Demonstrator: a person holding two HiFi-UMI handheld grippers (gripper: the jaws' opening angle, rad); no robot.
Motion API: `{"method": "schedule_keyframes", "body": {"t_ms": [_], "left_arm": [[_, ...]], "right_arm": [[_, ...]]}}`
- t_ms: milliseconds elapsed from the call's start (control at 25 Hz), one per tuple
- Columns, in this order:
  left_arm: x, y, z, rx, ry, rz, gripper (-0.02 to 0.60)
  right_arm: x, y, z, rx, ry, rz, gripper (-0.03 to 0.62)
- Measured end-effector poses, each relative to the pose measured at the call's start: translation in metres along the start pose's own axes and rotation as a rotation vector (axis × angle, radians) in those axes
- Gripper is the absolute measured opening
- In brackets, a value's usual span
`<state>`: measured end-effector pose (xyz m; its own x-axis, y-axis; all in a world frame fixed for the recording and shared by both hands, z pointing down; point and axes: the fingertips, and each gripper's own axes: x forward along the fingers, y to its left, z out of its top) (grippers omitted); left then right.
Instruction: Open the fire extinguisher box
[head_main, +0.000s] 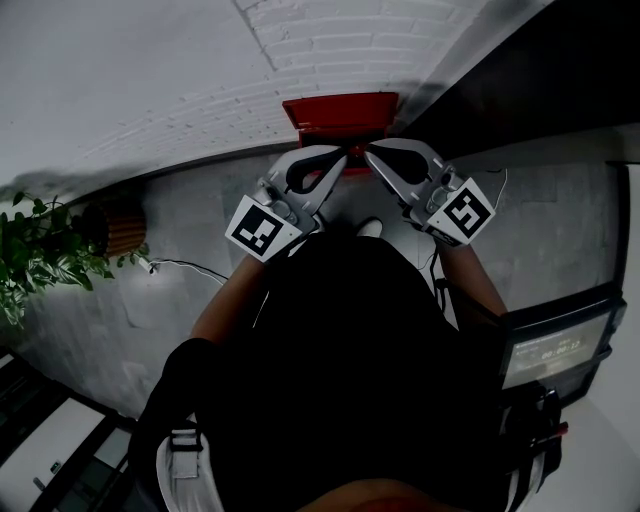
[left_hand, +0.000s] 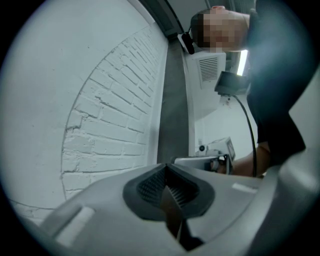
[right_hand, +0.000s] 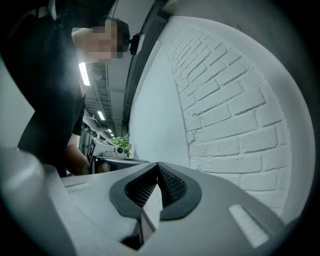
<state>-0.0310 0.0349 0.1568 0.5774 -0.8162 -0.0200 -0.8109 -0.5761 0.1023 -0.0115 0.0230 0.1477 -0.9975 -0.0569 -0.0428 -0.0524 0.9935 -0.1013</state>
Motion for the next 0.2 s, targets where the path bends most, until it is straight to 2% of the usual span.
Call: {"method": "schedule_keyframes", "body": {"t_ms": [200], "left_arm": [[0.0020,-0.0035,-0.0017,0.000,0.003,-0.013,0.000]], "right_arm": [[-0.0003,0.0003,-0.0025,0.003,-0.007,-0.001,0.009]]}}
